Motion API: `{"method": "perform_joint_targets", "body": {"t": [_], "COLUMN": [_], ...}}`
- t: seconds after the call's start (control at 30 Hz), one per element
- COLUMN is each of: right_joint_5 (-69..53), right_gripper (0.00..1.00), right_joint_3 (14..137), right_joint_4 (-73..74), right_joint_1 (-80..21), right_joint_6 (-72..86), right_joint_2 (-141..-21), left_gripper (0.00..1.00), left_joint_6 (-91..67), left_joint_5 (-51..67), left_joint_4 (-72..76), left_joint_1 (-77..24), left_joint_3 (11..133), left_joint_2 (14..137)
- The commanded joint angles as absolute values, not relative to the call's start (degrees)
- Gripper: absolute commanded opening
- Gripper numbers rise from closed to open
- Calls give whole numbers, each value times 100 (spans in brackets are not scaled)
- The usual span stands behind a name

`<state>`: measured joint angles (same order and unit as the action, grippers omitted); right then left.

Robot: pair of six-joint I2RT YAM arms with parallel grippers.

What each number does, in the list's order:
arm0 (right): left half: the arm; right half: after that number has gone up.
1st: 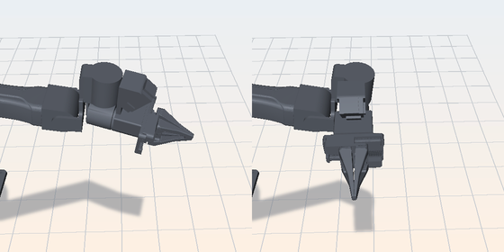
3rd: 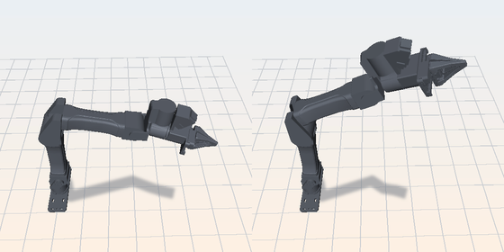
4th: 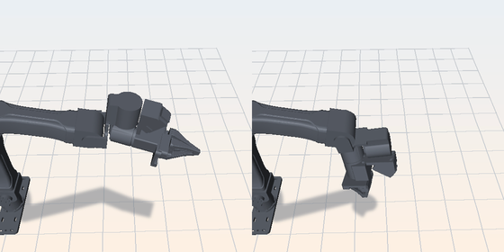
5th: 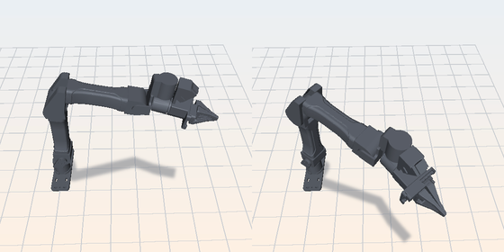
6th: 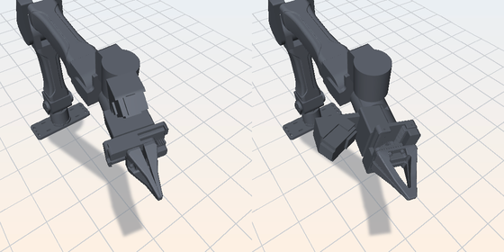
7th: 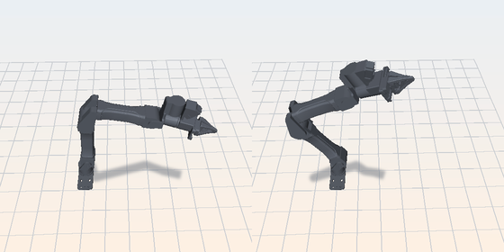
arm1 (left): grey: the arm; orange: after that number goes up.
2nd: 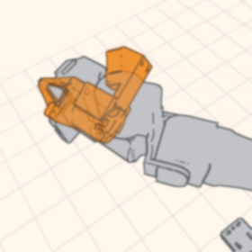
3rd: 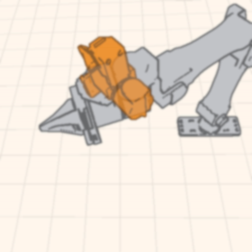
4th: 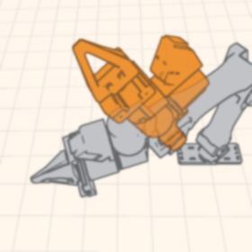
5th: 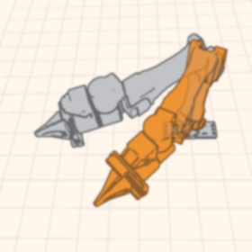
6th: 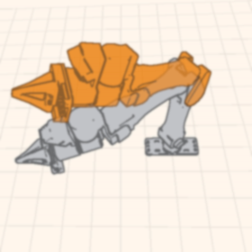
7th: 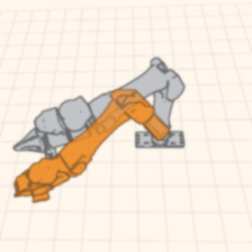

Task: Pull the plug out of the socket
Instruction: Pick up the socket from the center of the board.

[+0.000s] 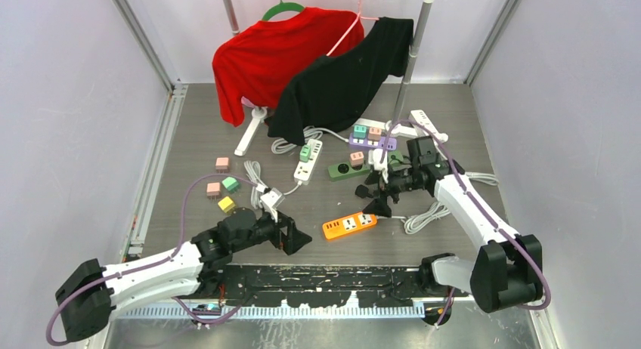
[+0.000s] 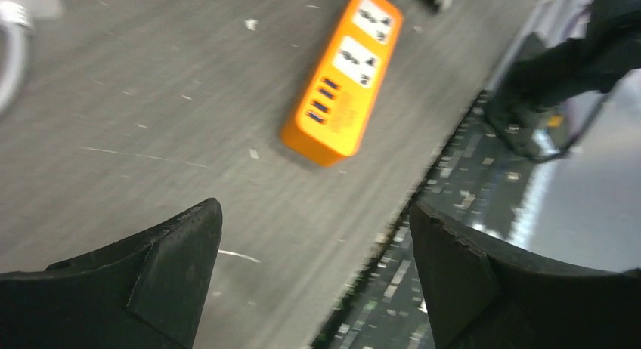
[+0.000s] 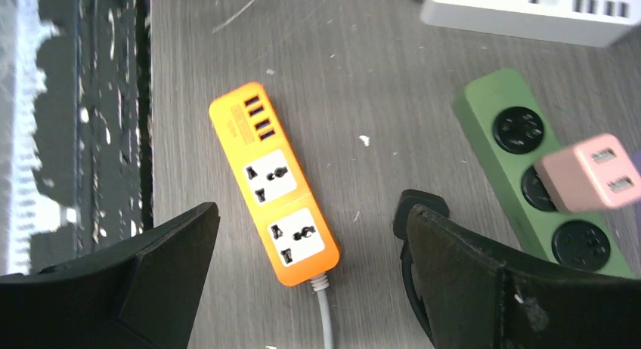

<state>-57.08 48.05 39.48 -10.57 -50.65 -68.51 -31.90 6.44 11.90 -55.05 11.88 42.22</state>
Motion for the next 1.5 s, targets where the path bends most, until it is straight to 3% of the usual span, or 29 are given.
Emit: {"method": "perform_joint_targets", "body": {"t": [0.0, 0.2, 0.57, 1.0, 1.1, 1.23, 1.47], "right_joint_5": [-5285, -4745, -4036, -3174, -3226, -4144, -5809], "right_gripper": [100, 100, 98, 54, 34, 17, 1], "right_joint_3": [4572, 4278, 4146, 4261, 4356, 4802, 5776], "right_joint_4": [4328, 3825, 3081, 3186, 3340, 4174, 6634], "right_joint_1": [-1514, -2157, -3085, -3522, -3544, -3414, -2184], "right_joint_6": [-7219, -7744, -7116, -7234, -7258, -7155, -8134], "right_joint_2": [-6884, -7171, -7884, -8245, -8279, -8237, -8104], "left_gripper": [93, 94, 95, 96, 96, 96, 96], "left_joint_6": [-1539, -985, -874, -987, -1018, -1036, -1039], "left_joint_5": [-296, -726, -1509, -1573, -1566, -1517, -1423], "left_joint_4": [2571, 3067, 3409, 3156, 3147, 3097, 3032], "left_joint_1": [-5539, -5539, -5543, -5542, -5538, -5538, -5538], "left_joint_3": [976, 529, 273, 240, 271, 336, 381], "left_joint_2": [4534, 4526, 4554, 4242, 4329, 4456, 4486]}}
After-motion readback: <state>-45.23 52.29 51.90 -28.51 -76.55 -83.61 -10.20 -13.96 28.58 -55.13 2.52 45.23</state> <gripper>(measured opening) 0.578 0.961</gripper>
